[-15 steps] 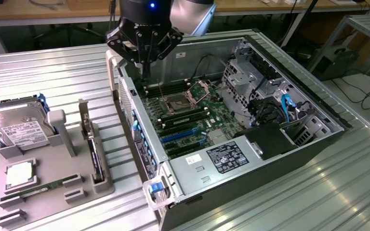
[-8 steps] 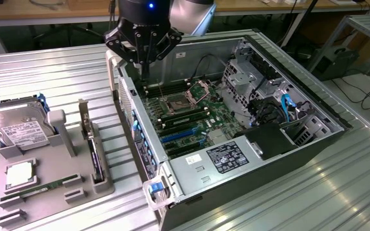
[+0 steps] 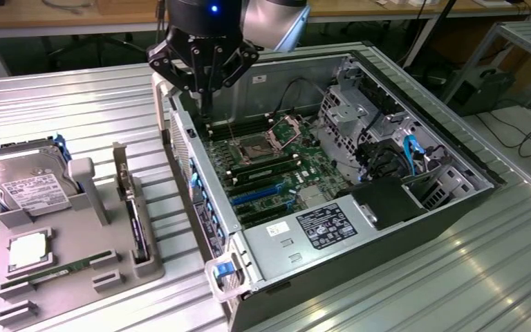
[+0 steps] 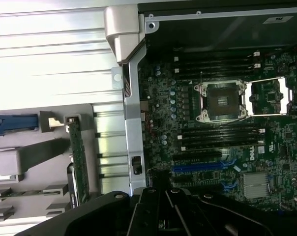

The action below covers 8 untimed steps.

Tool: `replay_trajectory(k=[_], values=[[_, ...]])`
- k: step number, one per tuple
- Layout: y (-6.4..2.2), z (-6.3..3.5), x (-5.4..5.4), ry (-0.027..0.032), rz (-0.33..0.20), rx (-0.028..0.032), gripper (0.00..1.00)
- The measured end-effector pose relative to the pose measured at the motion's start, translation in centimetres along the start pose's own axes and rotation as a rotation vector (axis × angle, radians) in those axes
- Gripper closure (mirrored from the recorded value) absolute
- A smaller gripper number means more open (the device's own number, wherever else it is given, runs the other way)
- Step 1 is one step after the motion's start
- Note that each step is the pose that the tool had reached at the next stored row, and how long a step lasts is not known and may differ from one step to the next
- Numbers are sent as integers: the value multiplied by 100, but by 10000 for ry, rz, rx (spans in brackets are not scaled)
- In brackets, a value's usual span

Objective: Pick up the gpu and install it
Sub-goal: 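Reach for the gpu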

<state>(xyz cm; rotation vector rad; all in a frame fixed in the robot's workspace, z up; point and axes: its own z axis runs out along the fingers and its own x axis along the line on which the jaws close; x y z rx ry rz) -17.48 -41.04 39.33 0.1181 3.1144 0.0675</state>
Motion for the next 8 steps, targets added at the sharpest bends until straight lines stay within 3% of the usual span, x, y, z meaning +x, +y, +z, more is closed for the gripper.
replay_trajectory(k=[8], values=[[-19, -1, 30, 2, 1, 0, 89]])
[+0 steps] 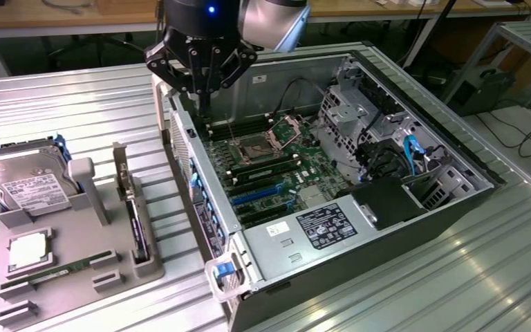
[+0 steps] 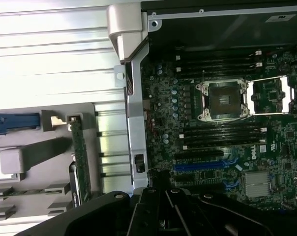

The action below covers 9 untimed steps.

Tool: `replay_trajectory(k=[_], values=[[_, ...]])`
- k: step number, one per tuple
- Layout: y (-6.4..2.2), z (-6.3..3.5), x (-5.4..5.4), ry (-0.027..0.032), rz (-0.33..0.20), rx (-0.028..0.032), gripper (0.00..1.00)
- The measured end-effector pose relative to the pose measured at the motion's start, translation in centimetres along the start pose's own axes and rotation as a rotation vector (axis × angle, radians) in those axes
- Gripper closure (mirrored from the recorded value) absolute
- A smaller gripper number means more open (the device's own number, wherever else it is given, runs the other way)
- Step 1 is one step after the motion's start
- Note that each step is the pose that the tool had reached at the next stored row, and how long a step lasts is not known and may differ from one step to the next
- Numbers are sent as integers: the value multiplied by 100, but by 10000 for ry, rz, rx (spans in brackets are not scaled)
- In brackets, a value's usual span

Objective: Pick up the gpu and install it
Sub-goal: 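Reach for the gpu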

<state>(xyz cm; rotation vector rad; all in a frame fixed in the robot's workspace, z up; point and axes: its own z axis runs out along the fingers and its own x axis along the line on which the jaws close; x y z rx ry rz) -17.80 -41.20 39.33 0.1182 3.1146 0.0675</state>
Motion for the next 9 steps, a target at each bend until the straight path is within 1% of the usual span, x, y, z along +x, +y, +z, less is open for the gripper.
replay_trajectory(k=[9], values=[[-13, -1, 31, 1, 0, 0, 89]])
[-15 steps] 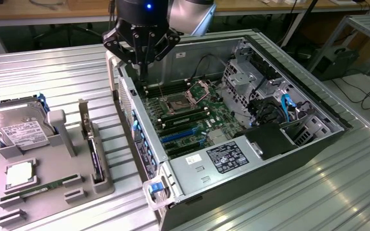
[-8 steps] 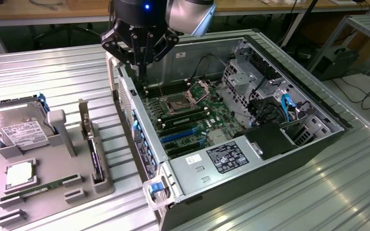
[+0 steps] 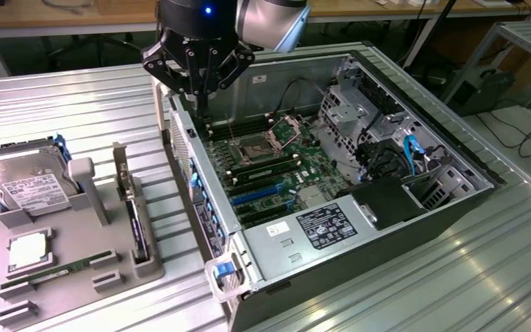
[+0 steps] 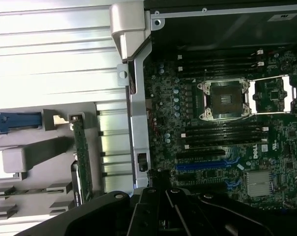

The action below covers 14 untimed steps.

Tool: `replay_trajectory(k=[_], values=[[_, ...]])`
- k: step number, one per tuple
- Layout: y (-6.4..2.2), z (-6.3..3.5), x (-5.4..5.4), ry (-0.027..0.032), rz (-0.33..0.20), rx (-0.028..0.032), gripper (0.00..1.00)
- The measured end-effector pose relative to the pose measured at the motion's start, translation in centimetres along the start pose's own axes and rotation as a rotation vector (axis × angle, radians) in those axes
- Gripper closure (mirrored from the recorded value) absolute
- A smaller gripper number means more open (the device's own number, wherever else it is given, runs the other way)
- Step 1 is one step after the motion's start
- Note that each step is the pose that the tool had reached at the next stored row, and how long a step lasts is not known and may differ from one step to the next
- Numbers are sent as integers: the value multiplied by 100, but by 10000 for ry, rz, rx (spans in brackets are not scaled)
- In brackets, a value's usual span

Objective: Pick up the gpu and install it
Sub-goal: 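Reach for the gpu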

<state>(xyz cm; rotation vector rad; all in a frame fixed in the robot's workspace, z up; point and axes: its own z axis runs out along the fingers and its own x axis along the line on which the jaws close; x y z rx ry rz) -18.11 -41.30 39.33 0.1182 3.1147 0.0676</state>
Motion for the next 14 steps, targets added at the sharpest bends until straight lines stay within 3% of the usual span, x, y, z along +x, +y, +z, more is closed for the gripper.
replay_trajectory(k=[14], values=[[-20, -2, 51, 3, 0, 0, 89]])
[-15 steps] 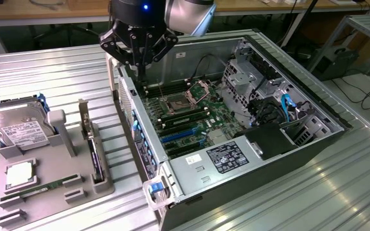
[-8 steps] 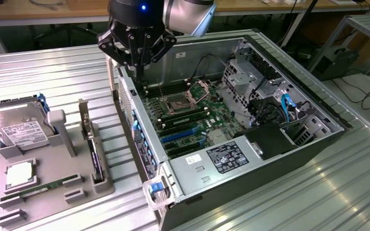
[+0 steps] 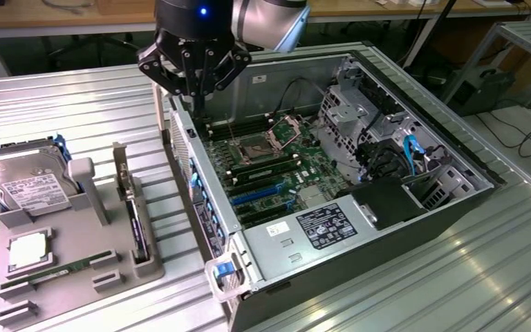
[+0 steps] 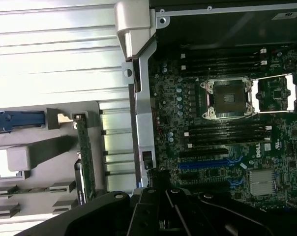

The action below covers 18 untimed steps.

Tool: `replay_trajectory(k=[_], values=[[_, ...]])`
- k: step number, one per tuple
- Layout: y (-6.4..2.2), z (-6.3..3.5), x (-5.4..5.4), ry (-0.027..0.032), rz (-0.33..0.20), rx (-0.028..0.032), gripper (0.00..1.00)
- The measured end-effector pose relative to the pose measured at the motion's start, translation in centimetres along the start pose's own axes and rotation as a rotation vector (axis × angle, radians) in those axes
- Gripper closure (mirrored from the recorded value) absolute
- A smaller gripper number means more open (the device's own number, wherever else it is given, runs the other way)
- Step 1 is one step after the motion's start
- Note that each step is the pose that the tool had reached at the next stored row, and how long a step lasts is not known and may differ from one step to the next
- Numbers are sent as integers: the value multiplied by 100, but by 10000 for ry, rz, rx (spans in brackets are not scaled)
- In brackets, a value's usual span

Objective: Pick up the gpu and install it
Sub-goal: 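Reach for the gpu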

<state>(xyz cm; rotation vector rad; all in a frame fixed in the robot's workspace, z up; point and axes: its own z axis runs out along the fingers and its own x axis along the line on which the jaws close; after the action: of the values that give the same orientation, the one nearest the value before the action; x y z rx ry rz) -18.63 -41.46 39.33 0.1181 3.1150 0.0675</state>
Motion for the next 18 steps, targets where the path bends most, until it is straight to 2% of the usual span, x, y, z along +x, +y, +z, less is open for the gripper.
replay_trajectory(k=[18], values=[[-30, -2, 50, 14, 1, 1, 89]])
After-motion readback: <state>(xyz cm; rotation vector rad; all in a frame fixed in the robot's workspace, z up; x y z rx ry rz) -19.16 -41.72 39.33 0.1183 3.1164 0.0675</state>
